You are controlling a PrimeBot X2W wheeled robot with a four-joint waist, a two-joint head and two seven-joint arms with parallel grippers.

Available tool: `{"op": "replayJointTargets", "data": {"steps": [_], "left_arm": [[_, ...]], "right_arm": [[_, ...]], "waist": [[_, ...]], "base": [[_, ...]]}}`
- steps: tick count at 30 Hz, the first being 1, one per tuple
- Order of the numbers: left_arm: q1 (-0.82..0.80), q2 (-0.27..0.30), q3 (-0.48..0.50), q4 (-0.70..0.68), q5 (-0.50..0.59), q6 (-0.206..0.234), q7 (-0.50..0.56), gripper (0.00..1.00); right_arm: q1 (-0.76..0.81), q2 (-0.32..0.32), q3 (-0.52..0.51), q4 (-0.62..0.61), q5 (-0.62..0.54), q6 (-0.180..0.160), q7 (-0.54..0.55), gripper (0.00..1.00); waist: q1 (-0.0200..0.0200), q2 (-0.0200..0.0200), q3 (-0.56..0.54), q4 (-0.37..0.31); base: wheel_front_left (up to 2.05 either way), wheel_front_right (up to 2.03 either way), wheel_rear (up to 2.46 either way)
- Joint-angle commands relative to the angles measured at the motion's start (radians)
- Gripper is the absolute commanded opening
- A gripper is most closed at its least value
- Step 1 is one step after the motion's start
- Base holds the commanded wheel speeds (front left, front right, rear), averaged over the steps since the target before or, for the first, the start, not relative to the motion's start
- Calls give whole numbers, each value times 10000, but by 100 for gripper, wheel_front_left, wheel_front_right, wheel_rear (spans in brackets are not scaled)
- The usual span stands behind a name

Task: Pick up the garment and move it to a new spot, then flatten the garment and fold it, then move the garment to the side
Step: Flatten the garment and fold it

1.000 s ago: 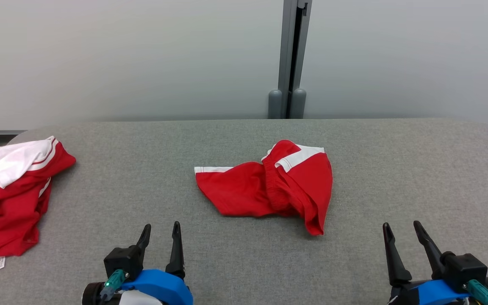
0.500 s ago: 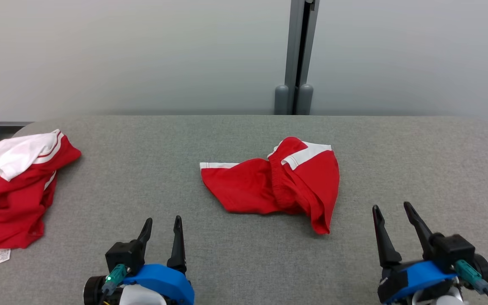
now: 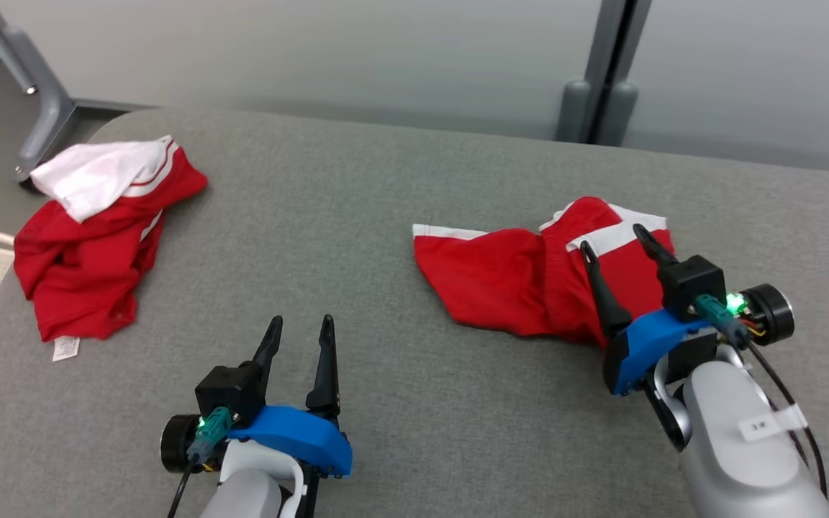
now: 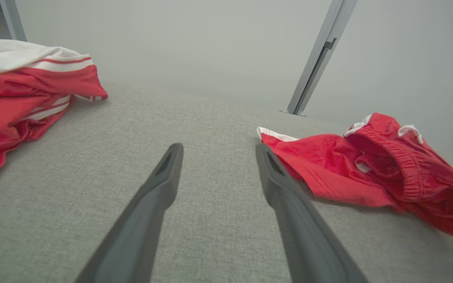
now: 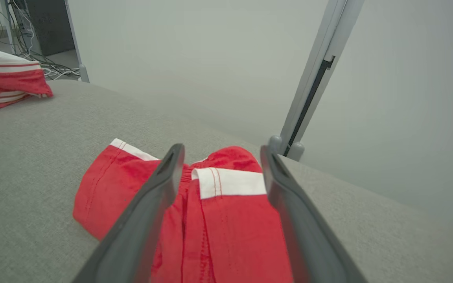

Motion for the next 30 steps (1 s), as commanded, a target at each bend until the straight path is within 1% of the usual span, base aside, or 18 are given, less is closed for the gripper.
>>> {"op": "replayJointTargets", "data": {"steps": [1,5,8,12,17,19,20,21,22,23,24,25,26,28,29,30], "left_arm": [[-196,-14,4,-65,19,1,-44,100],[-222,-64,-2,-169,-27,12,-38,100],[-180,-77,46,-207,-49,36,-38,100],[-89,-82,102,-232,-82,75,-38,100],[-143,-82,34,-279,-157,106,-38,100],[-169,-74,9,-281,-144,129,-38,100],[-178,-77,-10,-282,-142,126,-38,100],[-178,-77,-11,-272,-136,126,-38,100],[-182,-76,-17,-264,-134,128,-38,100],[-184,-75,-25,-260,-132,126,-38,100],[-181,-76,-34,-253,-127,123,-38,100],[-179,-77,-43,-243,-118,117,-38,100],[-181,-77,-46,-236,-107,108,-38,100],[-191,-77,-38,-218,-84,94,-38,100],[-197,-77,-26,-210,-70,93,-38,100],[-201,-77,-3,-199,-35,98,-38,100]], "right_arm": [[-210,-63,-130,192,-173,3,100,100],[-821,-62,-781,1018,-1145,2,586,100],[-1061,-61,-1285,1370,-1688,2,675,100],[-1229,-64,-1849,1636,-2128,2,627,100],[-1271,-64,-2181,1909,-2166,2,541,99],[-1301,-59,-2296,1969,-2021,2,432,89],[-1298,-58,-2364,1982,-1961,3,386,77],[-1276,-58,-2405,1997,-1934,2,358,71],[-1241,-58,-2463,2027,-1867,2,330,60],[-1196,-58,-2528,2081,-1763,2,325,47],[-1148,-58,-2596,2153,-1707,2,319,42],[-1112,-58,-2670,2221,-1662,2,328,32],[-1083,-56,-2756,2287,-1633,2,341,28],[-1041,-58,-2919,2391,-1602,3,336,13],[-1042,-58,-3011,2435,-1568,2,285,0],[-1026,-59,-3088,2481,-1604,3,251,0]], "waist": [[-2,-1,524,540],[-2,-1,817,935],[-2,-1,891,1034],[-2,-1,872,973],[-2,-1,824,736],[-2,-1,823,638],[-2,-1,823,599],[-2,-1,823,553],[-2,-1,824,524],[-2,-1,824,500],[-2,-1,824,480],[-2,-1,828,464],[-2,-1,834,452],[-2,-1,842,433],[-2,-1,845,422],[-2,-1,847,403]], "base": [[0,0,0],[0,0,0],[0,0,0],[0,0,0],[0,0,0],[0,0,0],[0,0,0],[0,0,0],[0,0,0],[0,0,0],[0,0,0],[0,0,0],[0,0,0],[0,0,0],[0,0,0],[0,0,0]]}}
